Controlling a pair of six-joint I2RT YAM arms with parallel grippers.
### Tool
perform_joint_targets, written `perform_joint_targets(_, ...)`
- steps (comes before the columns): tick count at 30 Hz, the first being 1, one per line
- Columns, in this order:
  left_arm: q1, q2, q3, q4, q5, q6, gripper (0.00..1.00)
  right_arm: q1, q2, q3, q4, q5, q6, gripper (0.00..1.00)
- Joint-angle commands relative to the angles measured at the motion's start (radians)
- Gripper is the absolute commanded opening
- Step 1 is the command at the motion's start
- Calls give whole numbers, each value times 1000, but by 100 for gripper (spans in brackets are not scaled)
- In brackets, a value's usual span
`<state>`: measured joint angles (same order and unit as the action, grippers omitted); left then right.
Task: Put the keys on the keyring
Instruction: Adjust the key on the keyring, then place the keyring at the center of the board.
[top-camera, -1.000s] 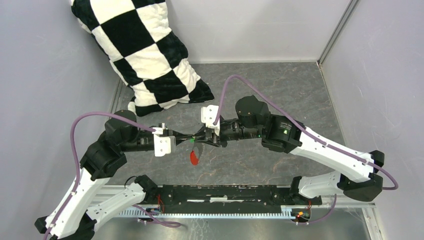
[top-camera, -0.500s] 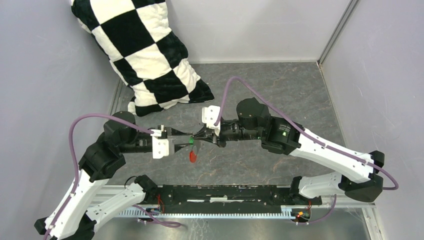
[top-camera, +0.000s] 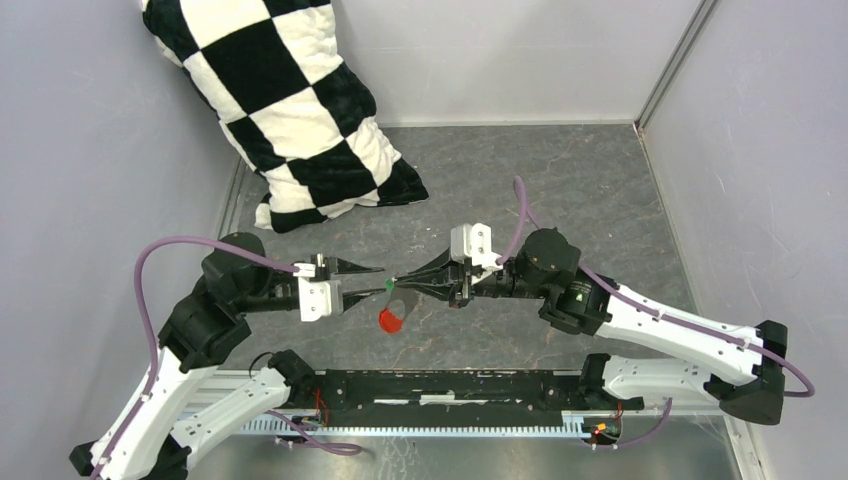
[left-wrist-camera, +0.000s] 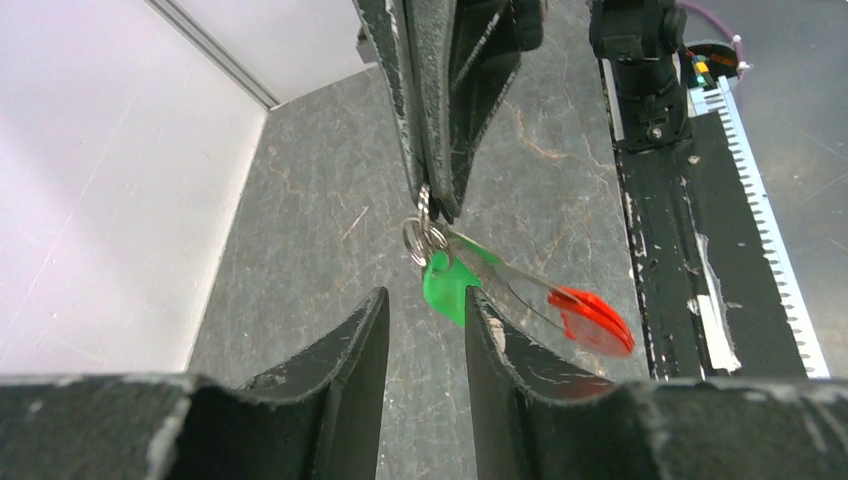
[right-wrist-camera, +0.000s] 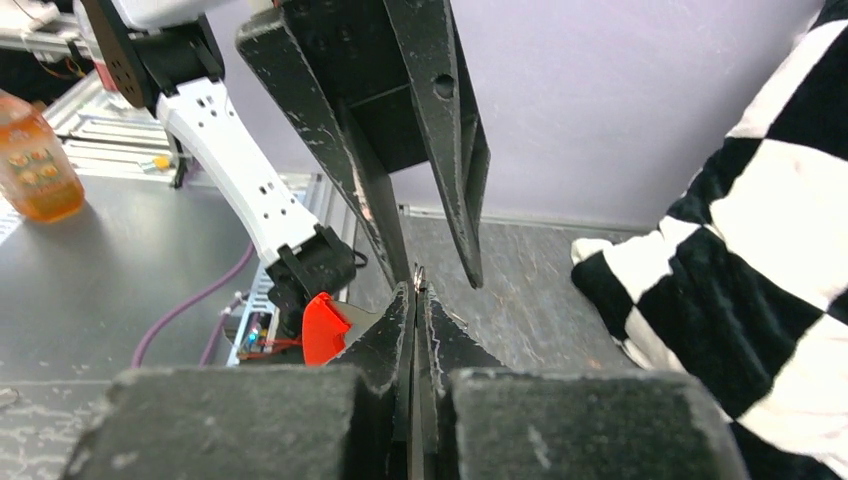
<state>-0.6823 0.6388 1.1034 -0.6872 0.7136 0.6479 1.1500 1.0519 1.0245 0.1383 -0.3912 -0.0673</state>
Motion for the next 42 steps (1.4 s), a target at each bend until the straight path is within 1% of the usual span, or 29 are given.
perform_joint_targets(1, -2, -16, -25, 162, 5, -102, 40, -4, -13, -37, 266, -35, 104, 1)
perform_joint_targets(3, -2, -19, -28, 177, 22, -121, 42, -4, -13, -49, 294, -34, 116, 1)
perform_joint_targets(8, -2, -21, -27, 130, 117, -113, 41, -4, -22, -90, 372, -18, 130, 1)
perform_joint_targets(11, -2, -20, -28, 131, 125, -106, 35, -5, -26, -126, 444, -5, 151, 1)
perform_joint_targets(15, -3, -11, -21, 173, 142, -141, 21, -4, -13, -165, 548, 8, 191, 1)
perform_joint_targets(21, -2, 1, -30, 258, 201, -243, 12, -4, 9, -204, 662, 19, 231, 1)
perform_joint_targets(26, -2, -8, -53, 259, 203, -252, 11, -5, 10, -219, 730, 40, 244, 1)
perform_joint_targets(30, -2, -5, -56, 261, 232, -261, 13, -5, 26, -216, 749, 40, 250, 1)
perform_joint_targets(31, -2, -3, -54, 265, 234, -264, 15, -5, 32, -212, 751, 37, 250, 1)
perform_joint_targets(32, -3, -1, -52, 275, 231, -272, 20, -4, 38, -207, 749, 36, 250, 1)
perform_joint_targets(34, -2, -1, -41, 282, 214, -285, 34, -4, 41, -205, 745, 33, 248, 1)
perform_joint_targets(35, -2, -2, -33, 280, 193, -289, 38, -4, 37, -205, 738, 40, 241, 1)
perform_joint_targets(36, -2, -3, -24, 268, 164, -287, 42, -4, 27, -207, 722, 49, 231, 1)
perform_joint_targets(37, -2, -5, -14, 253, 142, -279, 47, -5, 18, -206, 705, 57, 215, 1)
perform_joint_targets(38, -2, -6, -2, 236, 117, -272, 57, -4, 4, -207, 680, 64, 195, 1)
perform_joint_targets(39, -2, -9, 1, 228, 87, -269, 64, -5, -9, -208, 647, 75, 176, 1)
perform_joint_targets(42, -2, -8, 10, 219, -42, -293, 74, -20, -54, -216, 532, 105, 110, 1)
